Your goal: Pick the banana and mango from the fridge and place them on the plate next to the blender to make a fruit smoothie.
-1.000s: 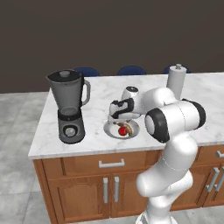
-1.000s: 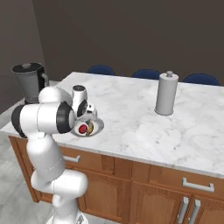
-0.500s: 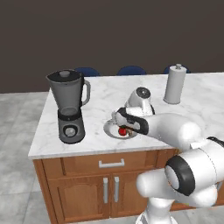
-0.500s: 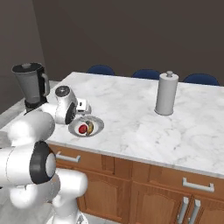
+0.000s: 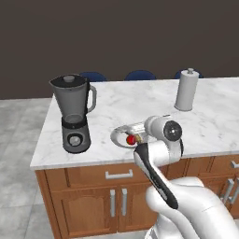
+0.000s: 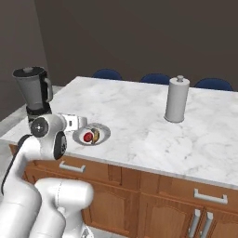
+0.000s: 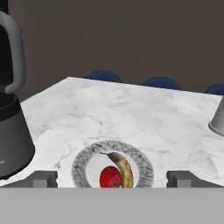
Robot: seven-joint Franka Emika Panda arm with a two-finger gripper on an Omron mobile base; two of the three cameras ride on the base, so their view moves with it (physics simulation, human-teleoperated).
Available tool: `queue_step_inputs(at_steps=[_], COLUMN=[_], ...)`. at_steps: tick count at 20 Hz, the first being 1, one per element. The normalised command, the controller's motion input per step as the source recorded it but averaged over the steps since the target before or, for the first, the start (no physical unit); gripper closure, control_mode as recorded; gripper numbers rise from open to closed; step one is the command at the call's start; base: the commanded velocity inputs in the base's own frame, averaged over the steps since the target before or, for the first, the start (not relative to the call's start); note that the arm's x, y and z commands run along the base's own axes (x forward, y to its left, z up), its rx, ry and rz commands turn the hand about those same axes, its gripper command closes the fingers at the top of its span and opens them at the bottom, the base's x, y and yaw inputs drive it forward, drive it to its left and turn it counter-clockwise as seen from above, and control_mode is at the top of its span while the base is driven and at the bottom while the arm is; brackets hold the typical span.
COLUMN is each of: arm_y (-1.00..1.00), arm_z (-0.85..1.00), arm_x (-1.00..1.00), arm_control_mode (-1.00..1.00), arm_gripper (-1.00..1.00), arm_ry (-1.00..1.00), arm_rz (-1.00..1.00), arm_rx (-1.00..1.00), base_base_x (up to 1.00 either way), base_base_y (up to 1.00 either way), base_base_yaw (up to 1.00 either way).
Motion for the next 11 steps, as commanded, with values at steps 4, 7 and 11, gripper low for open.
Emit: queue_step_inputs(at_steps=[4, 7, 11], arm_y=[-0.26, -0.39, -0.48], arm_z=[0.92, 0.88, 0.97], arm_x=[-1.00, -1.00, -1.00], arm_control_mode=[-1.00, -1.00, -1.00], arm_gripper=[-1.00, -1.00, -1.00], arm_ry=[-0.28, -0.14, -0.06], arm_rz=[-0.06, -0.08, -0.10], arm_rx=[0.00, 0.03, 0.09], base_base_x=[0.00, 0.00, 0.00], base_base_y=[0.00, 0.00, 0.00], base_base_yaw=[0.00, 0.00, 0.00])
